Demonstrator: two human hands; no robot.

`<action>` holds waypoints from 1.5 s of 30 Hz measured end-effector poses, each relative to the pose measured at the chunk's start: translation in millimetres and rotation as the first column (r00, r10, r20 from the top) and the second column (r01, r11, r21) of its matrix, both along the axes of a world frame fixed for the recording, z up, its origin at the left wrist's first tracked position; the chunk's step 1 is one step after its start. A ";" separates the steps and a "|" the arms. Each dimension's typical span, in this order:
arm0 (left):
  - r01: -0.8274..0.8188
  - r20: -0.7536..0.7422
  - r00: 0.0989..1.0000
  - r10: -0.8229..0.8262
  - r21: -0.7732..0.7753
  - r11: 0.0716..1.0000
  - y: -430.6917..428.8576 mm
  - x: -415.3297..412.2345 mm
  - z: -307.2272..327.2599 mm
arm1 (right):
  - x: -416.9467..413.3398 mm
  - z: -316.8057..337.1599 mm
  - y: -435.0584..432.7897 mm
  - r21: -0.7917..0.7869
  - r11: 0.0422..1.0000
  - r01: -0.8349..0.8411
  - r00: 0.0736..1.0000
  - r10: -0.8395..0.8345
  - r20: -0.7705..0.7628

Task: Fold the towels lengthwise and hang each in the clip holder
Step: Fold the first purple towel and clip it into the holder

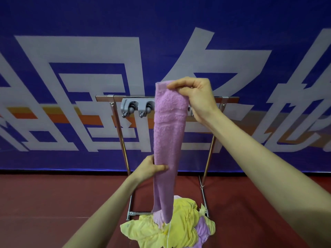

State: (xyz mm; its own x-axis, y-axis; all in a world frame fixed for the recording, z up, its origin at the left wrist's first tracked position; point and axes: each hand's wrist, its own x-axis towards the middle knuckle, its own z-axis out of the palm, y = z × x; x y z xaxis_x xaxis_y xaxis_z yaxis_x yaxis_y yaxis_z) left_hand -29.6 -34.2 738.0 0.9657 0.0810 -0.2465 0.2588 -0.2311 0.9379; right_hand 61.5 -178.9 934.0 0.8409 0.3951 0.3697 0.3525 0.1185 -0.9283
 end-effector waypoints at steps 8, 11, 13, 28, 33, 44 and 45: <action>0.114 -0.136 0.985 -0.108 0.038 0.993 -0.1 0.3 -35.4 | 9.2 19.4 -8.0 0.166 0.980 0.112 0.994 -0.112 -0.008; 0.128 -0.179 0.976 -0.123 0.012 0.992 1.6 -3.1 -42.6 | 12.4 21.6 -12.9 0.205 0.965 0.163 0.987 -0.161 -0.031; 0.071 -0.171 0.982 -0.076 -0.037 0.997 4.5 -5.4 -42.7 | 15.9 22.3 -16.9 0.242 0.948 0.207 0.978 -0.200 -0.053; -0.034 0.099 0.993 0.060 -0.254 0.967 5.9 10.7 68.8 | 34.1 -53.1 -37.0 -0.285 0.874 0.393 0.899 -0.430 -0.081; 0.121 0.133 0.987 -0.095 -0.205 0.971 -0.4 16.8 103.2 | 22.5 -82.2 -44.7 -0.446 0.893 -0.055 0.964 -0.070 -0.258; 0.242 0.036 0.970 -0.242 -0.007 0.970 -16.0 15.1 115.1 | 14.5 -121.8 -48.9 -0.189 0.774 -0.604 0.723 0.433 -0.538; 0.225 0.038 0.973 -0.226 0.017 0.974 -13.9 14.3 113.1 | 14.6 -124.1 -49.4 -0.171 0.767 -0.618 0.702 0.441 -0.559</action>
